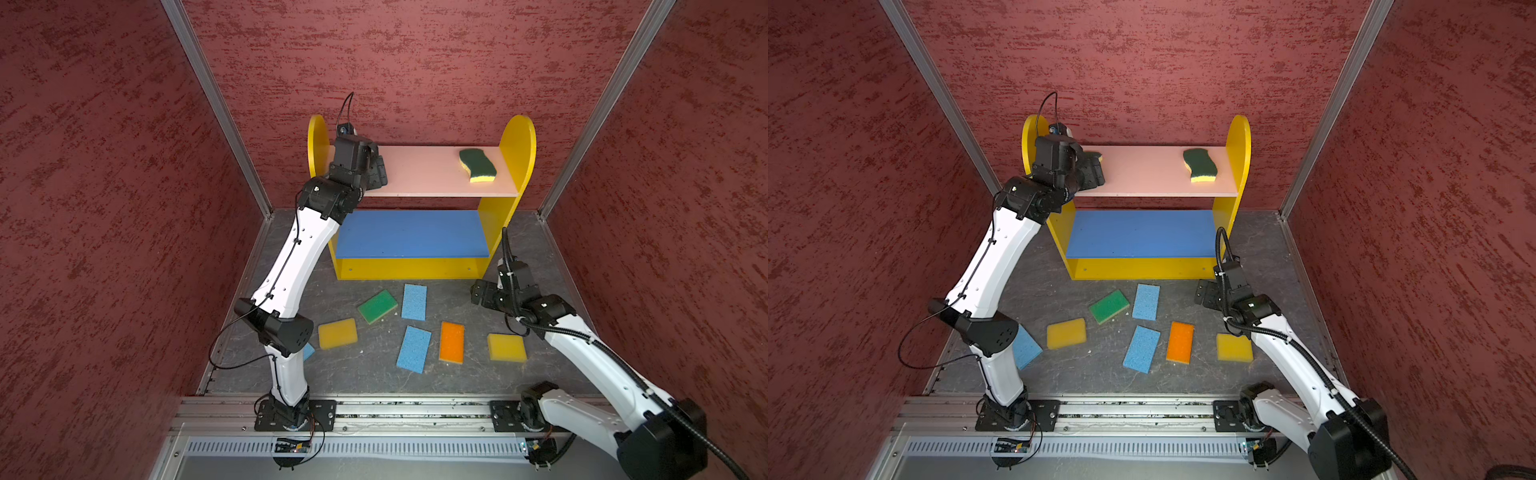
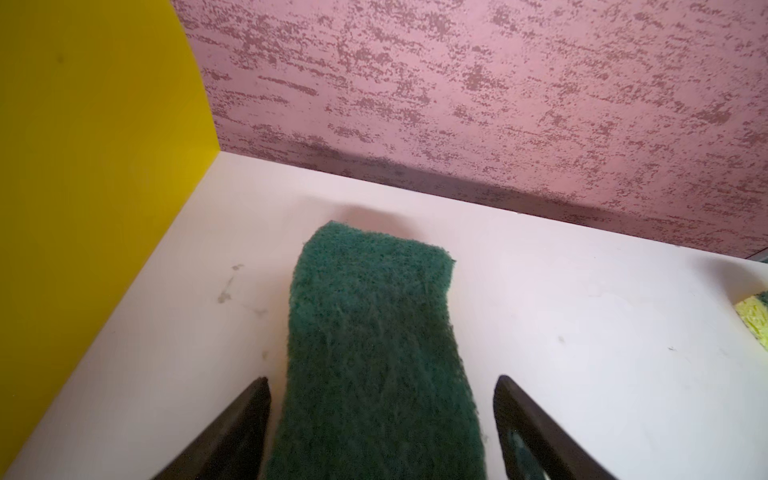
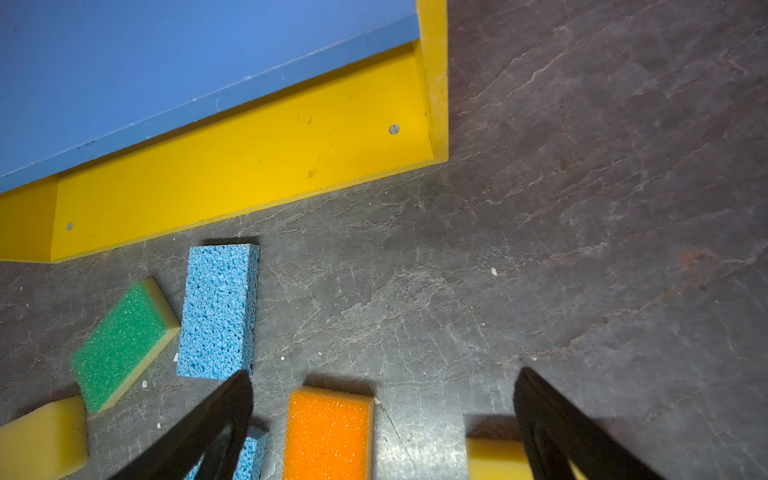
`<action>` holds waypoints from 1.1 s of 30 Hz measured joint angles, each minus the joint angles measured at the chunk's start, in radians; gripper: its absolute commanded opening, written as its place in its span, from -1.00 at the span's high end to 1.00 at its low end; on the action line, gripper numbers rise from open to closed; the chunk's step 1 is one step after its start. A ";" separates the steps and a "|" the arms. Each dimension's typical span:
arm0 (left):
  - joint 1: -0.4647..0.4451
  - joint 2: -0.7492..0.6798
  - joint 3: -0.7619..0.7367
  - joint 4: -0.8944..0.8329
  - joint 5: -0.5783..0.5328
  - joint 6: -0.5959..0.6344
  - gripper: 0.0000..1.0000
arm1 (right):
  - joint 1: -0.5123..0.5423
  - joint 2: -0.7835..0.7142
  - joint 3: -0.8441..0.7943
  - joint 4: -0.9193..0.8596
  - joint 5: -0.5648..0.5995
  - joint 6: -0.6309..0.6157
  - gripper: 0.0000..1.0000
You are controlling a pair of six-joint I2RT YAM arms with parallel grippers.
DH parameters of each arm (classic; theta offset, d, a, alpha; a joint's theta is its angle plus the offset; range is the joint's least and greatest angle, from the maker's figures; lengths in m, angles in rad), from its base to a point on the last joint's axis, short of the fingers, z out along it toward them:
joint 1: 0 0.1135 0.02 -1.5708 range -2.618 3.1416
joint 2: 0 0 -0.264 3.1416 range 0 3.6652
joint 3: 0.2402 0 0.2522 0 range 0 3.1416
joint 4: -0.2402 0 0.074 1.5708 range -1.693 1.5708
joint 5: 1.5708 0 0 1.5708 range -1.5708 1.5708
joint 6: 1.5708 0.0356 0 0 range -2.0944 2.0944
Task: Place and organize the cleaning sponges onto the shelf
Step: 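Lower the dark green sponge onto the pink shelf and open the left gripper, then withdraw the left gripper from the shelf down toward the table sponges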
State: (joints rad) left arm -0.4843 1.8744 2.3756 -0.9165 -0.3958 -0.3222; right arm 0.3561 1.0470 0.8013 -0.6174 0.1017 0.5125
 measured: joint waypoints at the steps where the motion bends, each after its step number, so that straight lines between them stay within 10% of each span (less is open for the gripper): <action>1: -0.005 0.000 0.000 0.000 -0.003 -0.002 -0.70 | 0.000 -0.002 0.000 0.000 0.000 0.000 -0.98; 22: -0.038 -0.033 -0.005 -0.053 -0.089 -0.009 -0.72 | 0.000 -0.062 -0.024 -0.003 0.000 0.006 -0.97; 33: -0.125 -0.320 -0.314 -0.005 -0.124 0.052 -0.72 | 0.000 -0.053 -0.024 -0.013 0.000 0.008 -0.97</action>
State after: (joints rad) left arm -0.6090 1.5543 2.0621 -0.9211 -0.5198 -0.2703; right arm 0.3561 0.9943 0.7769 -0.6308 0.1020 0.5201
